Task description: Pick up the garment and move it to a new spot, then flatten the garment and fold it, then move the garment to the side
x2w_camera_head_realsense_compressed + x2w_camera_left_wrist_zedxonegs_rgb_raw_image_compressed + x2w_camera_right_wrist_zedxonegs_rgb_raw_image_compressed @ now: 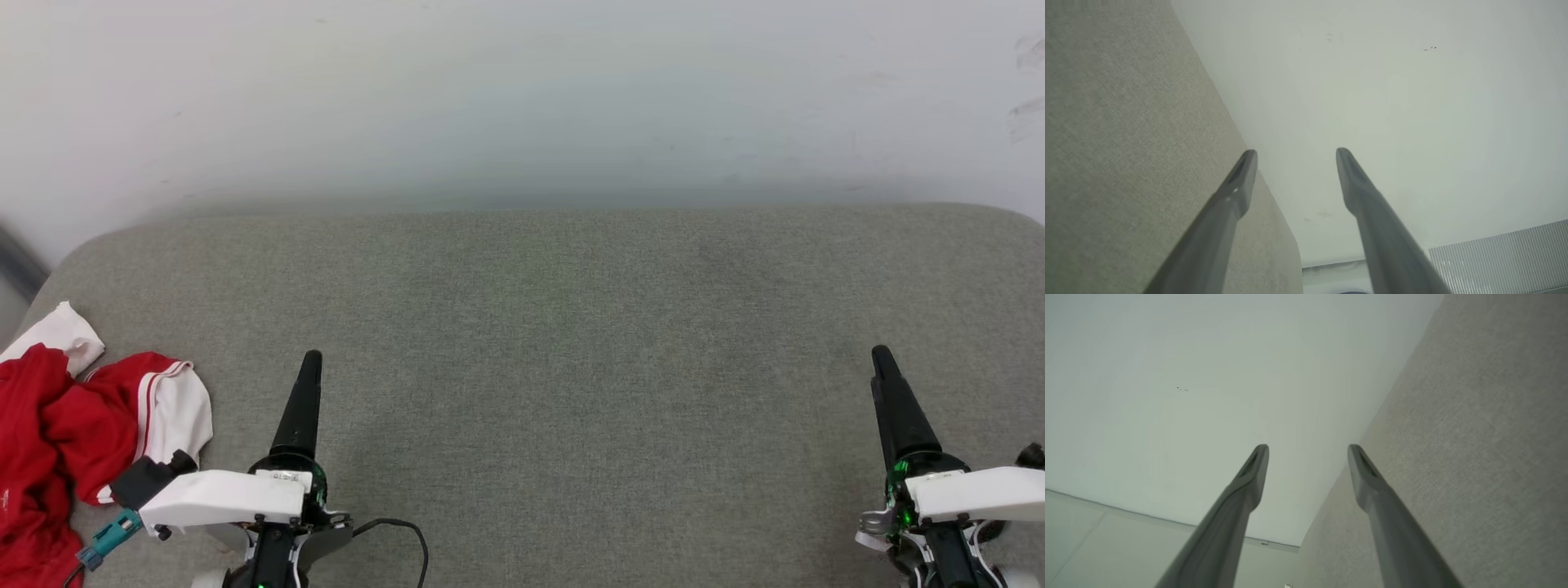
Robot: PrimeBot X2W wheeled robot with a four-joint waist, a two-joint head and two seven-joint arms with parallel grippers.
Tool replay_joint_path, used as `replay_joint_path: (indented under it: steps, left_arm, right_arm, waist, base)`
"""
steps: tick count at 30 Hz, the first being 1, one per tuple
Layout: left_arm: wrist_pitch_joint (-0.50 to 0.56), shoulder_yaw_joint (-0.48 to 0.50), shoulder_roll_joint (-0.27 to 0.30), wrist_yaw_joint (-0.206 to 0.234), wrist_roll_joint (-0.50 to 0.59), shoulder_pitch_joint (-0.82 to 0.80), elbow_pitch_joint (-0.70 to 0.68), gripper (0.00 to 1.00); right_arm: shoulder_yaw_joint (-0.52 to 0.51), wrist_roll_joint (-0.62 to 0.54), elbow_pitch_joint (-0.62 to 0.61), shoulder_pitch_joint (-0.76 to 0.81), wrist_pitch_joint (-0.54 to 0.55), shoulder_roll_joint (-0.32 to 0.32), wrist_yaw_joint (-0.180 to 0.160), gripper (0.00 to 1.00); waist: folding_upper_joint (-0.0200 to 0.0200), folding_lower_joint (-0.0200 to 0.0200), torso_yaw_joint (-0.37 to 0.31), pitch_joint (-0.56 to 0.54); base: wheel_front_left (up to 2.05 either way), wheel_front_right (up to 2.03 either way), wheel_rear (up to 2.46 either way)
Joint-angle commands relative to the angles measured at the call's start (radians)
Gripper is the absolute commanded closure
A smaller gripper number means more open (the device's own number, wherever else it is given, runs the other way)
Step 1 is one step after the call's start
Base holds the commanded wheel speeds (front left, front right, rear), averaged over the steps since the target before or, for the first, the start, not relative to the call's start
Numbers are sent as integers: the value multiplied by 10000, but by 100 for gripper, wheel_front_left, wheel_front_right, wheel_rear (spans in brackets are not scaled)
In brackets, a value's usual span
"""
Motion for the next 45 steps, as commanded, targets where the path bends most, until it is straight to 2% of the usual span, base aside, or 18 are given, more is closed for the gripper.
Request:
replay_joint_path:
  steps: [1, 9, 18, 32, 45]
  left_arm:
    - [-77, -36, 26, -5, 363, -294, -242, 0]
    - [-392, -252, 30, -4, 2651, -290, -494, 0]
    - [-713, -424, 73, -4, 4860, -234, -479, 0]
    - [-1163, -821, 328, 328, 7565, -189, -578, 0]
    - [-1524, -1347, 600, 748, 9144, -243, -412, 0]
  right_arm:
    - [4, -443, -231, -256, -83, -130, 2, 0]
    - [137, -3014, -342, -221, -396, -131, 2, 0]
    - [247, -5027, -268, -214, -592, -125, 1, 0]
    - [293, -7298, -615, -139, -630, -156, 1, 0]
    - [596, -8969, -892, 4, -587, -241, 1, 0]
  waist:
    - [0, 0, 3, 0]
    - [0, 0, 23, -1]
    - [0, 0, 45, -25]
    - [0, 0, 75, -41]
    - [0, 0, 107, -41]
  base:
    - [0, 0, 0]
    - [0, 0, 0]
    - [0, 0, 0]
    - [0, 0, 0]
    - [0, 0, 0]
